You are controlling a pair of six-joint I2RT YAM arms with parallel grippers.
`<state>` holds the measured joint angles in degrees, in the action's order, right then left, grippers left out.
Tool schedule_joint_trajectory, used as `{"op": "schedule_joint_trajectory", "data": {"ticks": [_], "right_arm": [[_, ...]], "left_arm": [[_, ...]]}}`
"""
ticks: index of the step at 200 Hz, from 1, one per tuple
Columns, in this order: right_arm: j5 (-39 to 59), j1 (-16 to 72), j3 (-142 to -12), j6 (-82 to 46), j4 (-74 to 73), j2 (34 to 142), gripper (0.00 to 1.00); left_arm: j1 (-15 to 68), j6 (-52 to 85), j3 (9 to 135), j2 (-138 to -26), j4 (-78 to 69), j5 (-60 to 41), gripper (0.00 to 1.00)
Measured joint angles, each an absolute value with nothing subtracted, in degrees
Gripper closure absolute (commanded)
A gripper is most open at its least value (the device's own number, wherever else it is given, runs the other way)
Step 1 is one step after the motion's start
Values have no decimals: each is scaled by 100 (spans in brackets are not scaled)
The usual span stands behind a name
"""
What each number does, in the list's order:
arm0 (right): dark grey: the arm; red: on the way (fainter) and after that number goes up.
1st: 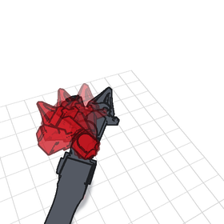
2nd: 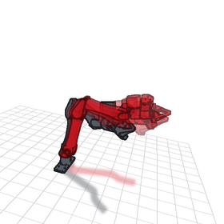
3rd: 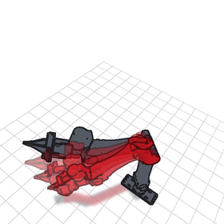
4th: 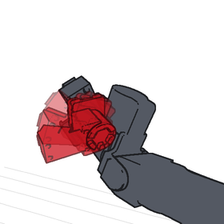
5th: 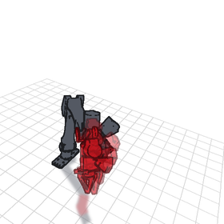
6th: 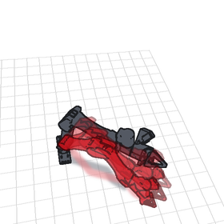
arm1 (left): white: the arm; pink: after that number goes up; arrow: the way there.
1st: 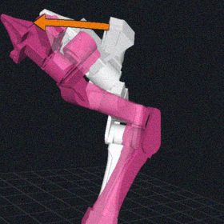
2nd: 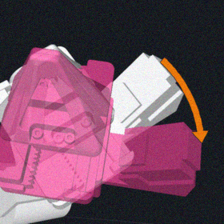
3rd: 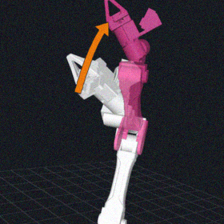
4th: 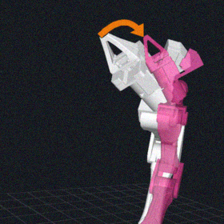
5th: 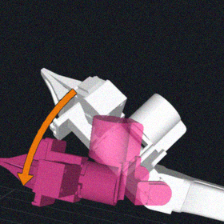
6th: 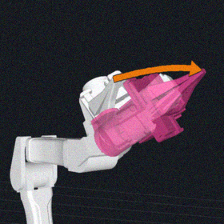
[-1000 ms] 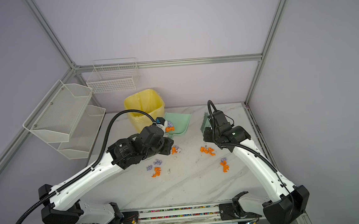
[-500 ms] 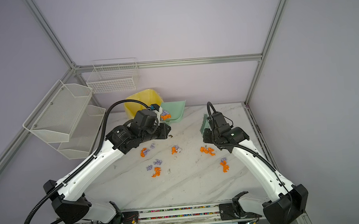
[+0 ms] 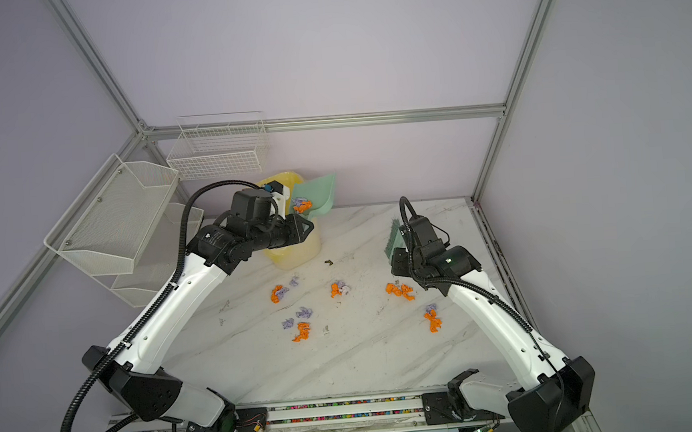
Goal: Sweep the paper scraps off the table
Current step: 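Tip the dustpan over the yellow bin with the left gripper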
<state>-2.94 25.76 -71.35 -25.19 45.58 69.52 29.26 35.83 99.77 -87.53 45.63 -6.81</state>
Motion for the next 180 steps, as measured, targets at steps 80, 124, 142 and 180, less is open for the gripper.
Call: {"op": "schedule_joint_trajectory", "data": {"ticks": [80,124,142,180], "right_arm": [[-224,2576,-7135,-2517,4556,6930,100],[-200,2576,-7135,-2517,4556,6928,100],[-189,2576,-7135,-2519,4556,6923,100],[-187,2576,-7135,-2521,4556,6875,100]], "left_arm": [[1653,4324,9511,-8578,3664,-2071,96],[1151,5216,8538,-8355,2456,-3118,97],[991,5697,8134,-8350,1837,-3481,97],[735,6785,7520,-8350,598,-4119,97]]}}
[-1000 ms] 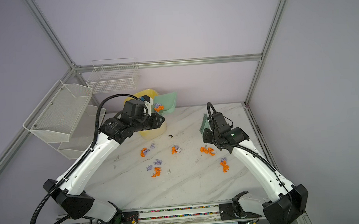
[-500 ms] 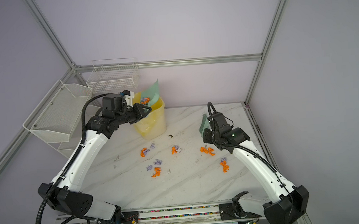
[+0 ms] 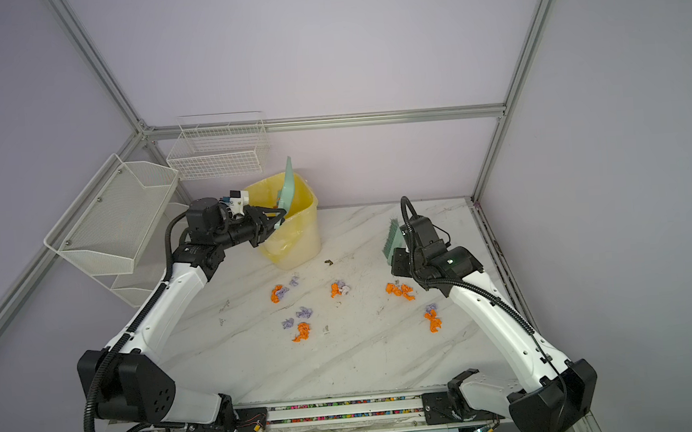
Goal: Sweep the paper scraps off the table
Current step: 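Tip the dustpan over the yellow bin with the left gripper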
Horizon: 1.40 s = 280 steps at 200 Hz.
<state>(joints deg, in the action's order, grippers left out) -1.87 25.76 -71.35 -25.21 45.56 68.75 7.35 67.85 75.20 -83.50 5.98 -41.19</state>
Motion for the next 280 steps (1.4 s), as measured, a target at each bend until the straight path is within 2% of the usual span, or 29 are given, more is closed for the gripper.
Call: {"op": "schedule_joint_trajectory", "data": {"ticks": [61,147,182,245,280], "right_arm": [[-187,2576,-7135,-2521,4558,6818,100],[-169,2576,-7135,-2526,4560,6816,100],[-167,2576,-7135,-2569,4563,6818,100],[-274,2576,-7317,-2696,4713,6818,100],[-685,2576,-7627,-2818,5142,6845,100]], "left_arm": [[106,9445,6578,-8659,-2759,-4803,97],[38,11664,6071,-9275,-5918,-4904,96],[38,11476,6069,-9056,-5599,-5028,95],[95,9441,6090,-7631,-3039,-5367,94],[561,8053,6176,-7238,-1382,-5371,93]]}}
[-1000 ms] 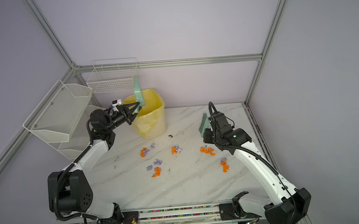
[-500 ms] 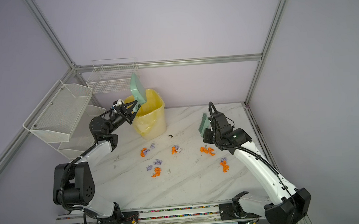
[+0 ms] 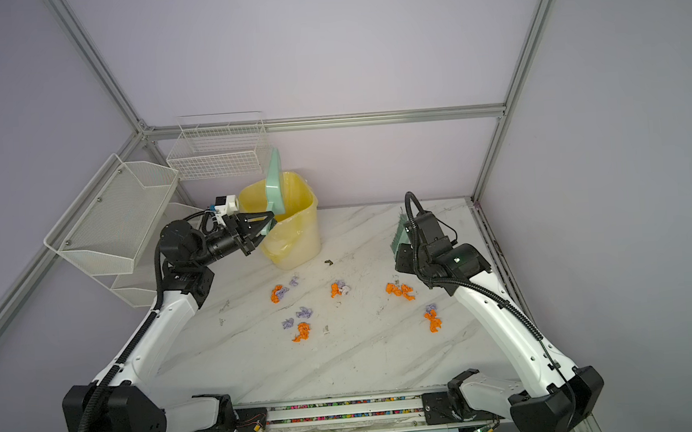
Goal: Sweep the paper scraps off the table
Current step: 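Tip the dustpan over the yellow bin with the left gripper, then lower the dustpan near the scraps while the right gripper brings the brush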
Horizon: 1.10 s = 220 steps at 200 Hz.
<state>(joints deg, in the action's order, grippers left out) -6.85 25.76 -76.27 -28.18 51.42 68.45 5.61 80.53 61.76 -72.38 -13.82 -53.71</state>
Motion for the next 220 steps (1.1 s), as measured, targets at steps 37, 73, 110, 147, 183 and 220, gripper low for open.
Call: {"op": "schedule_joint_trajectory", "data": {"ticks": [37,73,110,147,183,220], "right_arm": [[-1232,2576,-7710,-3022,5782,6910,100],[-1553,2576,-7710,-3242,6204,6908,100],[-1728,2576,-7701,-3463,6617,6982,100],[-1852,2576,-7620,-3575,7006,7122,100],[-1999,2576,-7483,-3701,7347,7236,100],[-2003,2576,-7111,-3706,7474,7255,100]], "left_arm": [[1313,6504,6539,-7094,600,-5070,93],[1896,5260,6766,-6945,1935,-4703,92],[2233,4322,6772,-6908,2963,-4230,93],[2744,3548,6772,-6908,3658,-3428,92],[3483,2799,6770,-6980,4202,-2405,92],[4145,2209,6766,-7301,4639,-1347,92]]}}
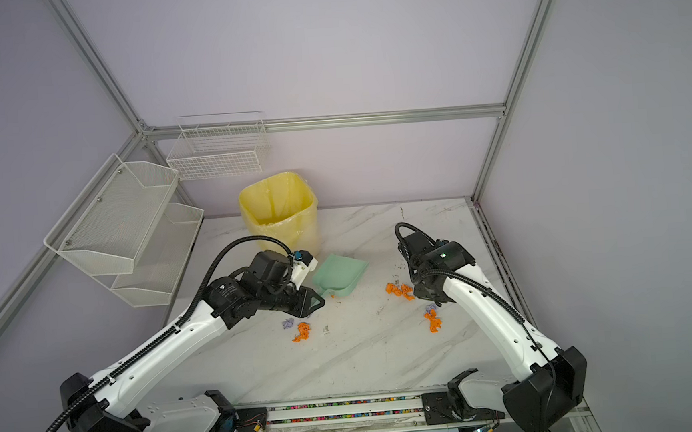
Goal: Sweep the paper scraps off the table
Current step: 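Lower the dustpan near the scraps while the right gripper brings the brush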
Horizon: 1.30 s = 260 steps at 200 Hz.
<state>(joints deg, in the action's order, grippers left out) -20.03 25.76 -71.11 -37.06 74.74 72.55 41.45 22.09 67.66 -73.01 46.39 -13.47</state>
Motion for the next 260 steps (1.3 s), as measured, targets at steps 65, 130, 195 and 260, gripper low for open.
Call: {"op": "schedule_joint_trajectory", "data": {"ticks": [65,130,195,260], "right_arm": [[-1903,2576,-6674,-3656,7566,7627,100],[-1809,2589,-6348,-3378,7614,8169,100],[-1789,3017,-6348,-3251,7629,8451,100],[-1684,3500,-6353,-3194,7701,8595,100]], "left_arm": [[4626,1870,6554,-7402,4816,-563,92],[4834,1841,6099,-7422,4860,-462,92],[5411,1846,6025,-7570,4877,-294,92],[5826,1944,6020,-8012,4906,-115,92]]}}
